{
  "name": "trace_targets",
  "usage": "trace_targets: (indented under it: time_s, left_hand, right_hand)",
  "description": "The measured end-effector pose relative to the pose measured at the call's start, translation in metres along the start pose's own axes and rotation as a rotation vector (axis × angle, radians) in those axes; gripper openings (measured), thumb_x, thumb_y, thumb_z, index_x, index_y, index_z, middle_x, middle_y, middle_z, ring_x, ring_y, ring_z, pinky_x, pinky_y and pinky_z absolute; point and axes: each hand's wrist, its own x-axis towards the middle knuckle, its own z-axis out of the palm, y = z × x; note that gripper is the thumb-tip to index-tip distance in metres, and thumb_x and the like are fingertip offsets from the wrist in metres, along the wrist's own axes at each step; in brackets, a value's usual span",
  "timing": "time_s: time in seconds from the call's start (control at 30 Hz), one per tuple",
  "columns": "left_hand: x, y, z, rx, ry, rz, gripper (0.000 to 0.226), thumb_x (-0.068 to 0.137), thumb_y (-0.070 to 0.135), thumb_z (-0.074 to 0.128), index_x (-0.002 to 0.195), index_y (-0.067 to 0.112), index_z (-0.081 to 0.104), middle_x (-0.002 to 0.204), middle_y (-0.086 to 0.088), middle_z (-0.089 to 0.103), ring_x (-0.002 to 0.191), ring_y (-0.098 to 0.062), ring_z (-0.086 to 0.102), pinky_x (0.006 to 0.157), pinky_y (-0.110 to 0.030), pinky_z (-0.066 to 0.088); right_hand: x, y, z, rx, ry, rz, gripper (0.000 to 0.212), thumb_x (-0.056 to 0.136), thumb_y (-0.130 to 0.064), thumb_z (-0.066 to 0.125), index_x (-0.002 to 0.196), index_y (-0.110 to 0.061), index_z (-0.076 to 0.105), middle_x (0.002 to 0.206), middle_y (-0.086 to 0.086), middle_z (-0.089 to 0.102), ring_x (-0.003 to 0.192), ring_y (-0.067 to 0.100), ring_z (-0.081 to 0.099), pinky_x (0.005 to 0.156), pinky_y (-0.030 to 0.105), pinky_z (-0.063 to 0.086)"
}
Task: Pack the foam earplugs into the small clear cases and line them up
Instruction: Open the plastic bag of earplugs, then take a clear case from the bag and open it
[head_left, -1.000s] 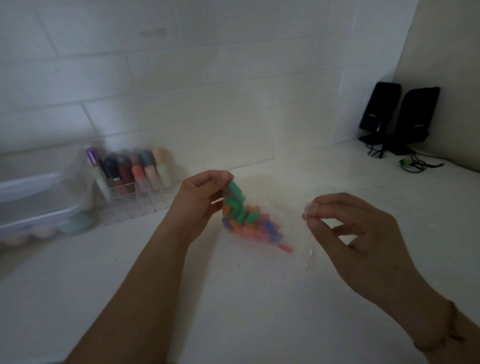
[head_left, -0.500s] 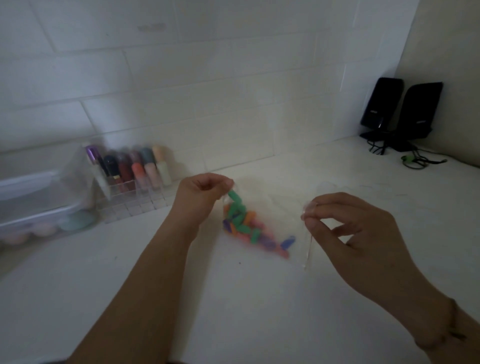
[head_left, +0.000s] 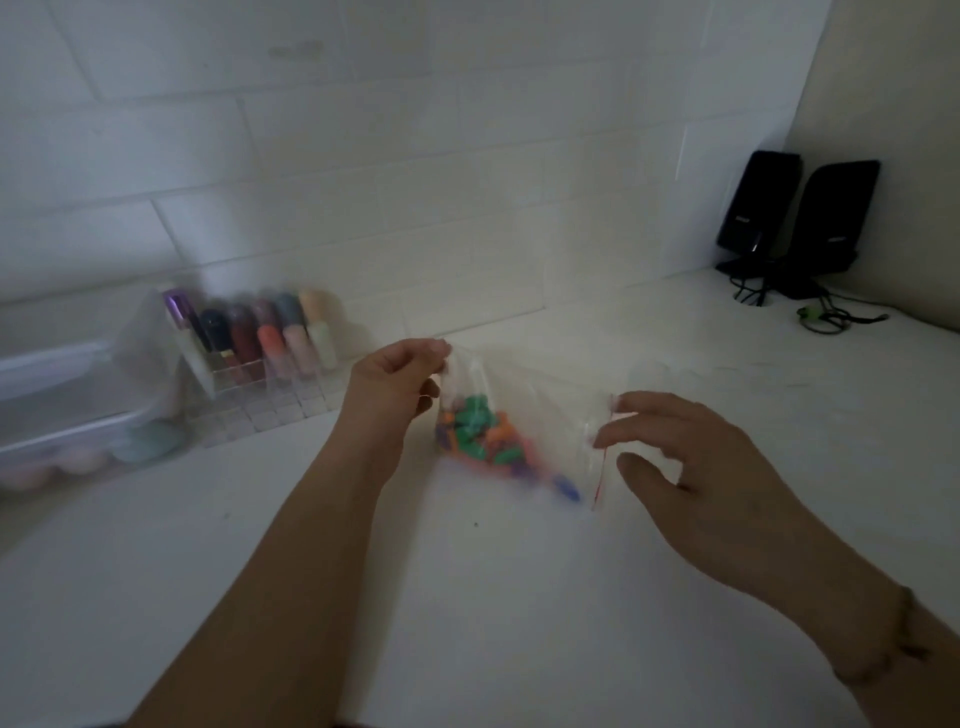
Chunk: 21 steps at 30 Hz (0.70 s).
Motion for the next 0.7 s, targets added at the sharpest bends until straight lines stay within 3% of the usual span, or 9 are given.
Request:
trace_targets:
  time_s: [0.07, 0.13, 0.3, 0.37, 0.43, 0.47, 0.6, 0.67, 0.7]
  left_hand:
    - [0.002, 0.000, 0.000, 0.075, 0.064, 0.012, 0.013, 0.092, 0.028, 0.061, 0.090, 0.018, 0.069, 0.080, 0.001, 0.066, 0.066, -0.015, 0.055, 0.063, -0.026, 0.042]
    - [0.000, -0.002, 0.004, 0.239, 0.053, 0.109, 0.023, 0.092, 0.038, 0.059, 0.103, 0.019, 0.063, 0.090, -0.001, 0.069, 0.070, -0.016, 0.060, 0.067, -0.028, 0.045]
    - [-0.006, -0.012, 0.004, 0.544, -0.106, 0.111, 0.046, 0.080, 0.057, 0.064, 0.118, 0.035, 0.054, 0.093, 0.002, 0.070, 0.071, -0.015, 0.068, 0.065, -0.028, 0.056]
    - [-0.007, -0.015, 0.006, 0.627, -0.148, 0.147, 0.039, 0.080, 0.052, 0.067, 0.114, 0.036, 0.056, 0.088, 0.002, 0.071, 0.067, -0.018, 0.069, 0.063, -0.033, 0.057]
    - [-0.009, -0.018, 0.014, 0.668, -0.160, 0.216, 0.021, 0.089, 0.034, 0.065, 0.110, 0.029, 0.061, 0.081, 0.000, 0.069, 0.055, -0.018, 0.067, 0.055, -0.025, 0.055]
    - [-0.010, -0.019, 0.018, 0.692, -0.155, 0.254, 0.016, 0.092, 0.030, 0.062, 0.107, 0.026, 0.063, 0.079, 0.000, 0.068, 0.049, -0.016, 0.065, 0.051, -0.020, 0.052]
    - [-0.008, -0.018, 0.024, 0.767, -0.111, 0.358, 0.010, 0.095, 0.024, 0.058, 0.100, 0.027, 0.066, 0.076, 0.007, 0.068, 0.054, -0.008, 0.064, 0.052, -0.005, 0.042]
    - [-0.003, -0.017, 0.016, 0.771, -0.110, 0.347, 0.015, 0.096, 0.021, 0.056, 0.095, 0.031, 0.067, 0.073, 0.015, 0.069, 0.055, -0.003, 0.064, 0.052, -0.007, 0.045]
    - [0.000, -0.016, 0.011, 0.772, -0.120, 0.339, 0.020, 0.096, 0.021, 0.055, 0.091, 0.036, 0.067, 0.071, 0.018, 0.069, 0.056, -0.002, 0.064, 0.053, -0.012, 0.049]
  right_hand:
    - [-0.003, 0.008, 0.003, -0.161, -0.092, 0.007, 0.024, 0.084, -0.020, 0.060, 0.102, -0.030, 0.072, 0.113, -0.015, 0.061, 0.114, 0.016, 0.055, 0.101, 0.020, 0.032]
    - [-0.007, 0.009, 0.005, -0.235, -0.147, 0.017, 0.031, 0.080, -0.025, 0.056, 0.107, -0.024, 0.071, 0.110, -0.007, 0.068, 0.115, 0.027, 0.059, 0.104, 0.037, 0.037]
    - [-0.009, -0.002, 0.002, -0.203, -0.172, 0.035, 0.035, 0.080, -0.025, 0.057, 0.111, -0.016, 0.070, 0.109, 0.000, 0.069, 0.109, 0.023, 0.062, 0.100, 0.043, 0.046]
    - [-0.008, -0.005, -0.004, -0.208, -0.226, -0.001, 0.031, 0.088, -0.025, 0.058, 0.119, -0.023, 0.065, 0.113, -0.008, 0.064, 0.114, 0.013, 0.056, 0.107, 0.032, 0.039]
    - [-0.009, -0.008, -0.009, -0.197, -0.337, -0.010, 0.035, 0.096, -0.031, 0.054, 0.130, -0.037, 0.052, 0.121, -0.021, 0.053, 0.122, -0.002, 0.041, 0.114, 0.016, 0.017]
    - [-0.008, -0.008, -0.013, -0.196, -0.360, -0.018, 0.035, 0.096, -0.035, 0.052, 0.131, -0.043, 0.049, 0.121, -0.026, 0.049, 0.123, -0.005, 0.038, 0.115, 0.015, 0.013]
    - [0.002, -0.012, -0.054, -0.209, -0.278, 0.047, 0.022, 0.092, -0.036, 0.057, 0.113, -0.039, 0.065, 0.112, -0.024, 0.064, 0.106, -0.004, 0.055, 0.098, 0.013, 0.037]
    - [0.005, -0.007, -0.084, -0.158, -0.170, 0.136, 0.024, 0.090, -0.044, 0.056, 0.112, -0.042, 0.064, 0.110, -0.026, 0.063, 0.097, -0.010, 0.056, 0.085, 0.006, 0.039]
    - [0.003, -0.008, -0.094, -0.192, -0.177, 0.163, 0.032, 0.088, -0.054, 0.050, 0.117, -0.047, 0.058, 0.116, -0.030, 0.057, 0.099, -0.013, 0.053, 0.086, 0.007, 0.037]
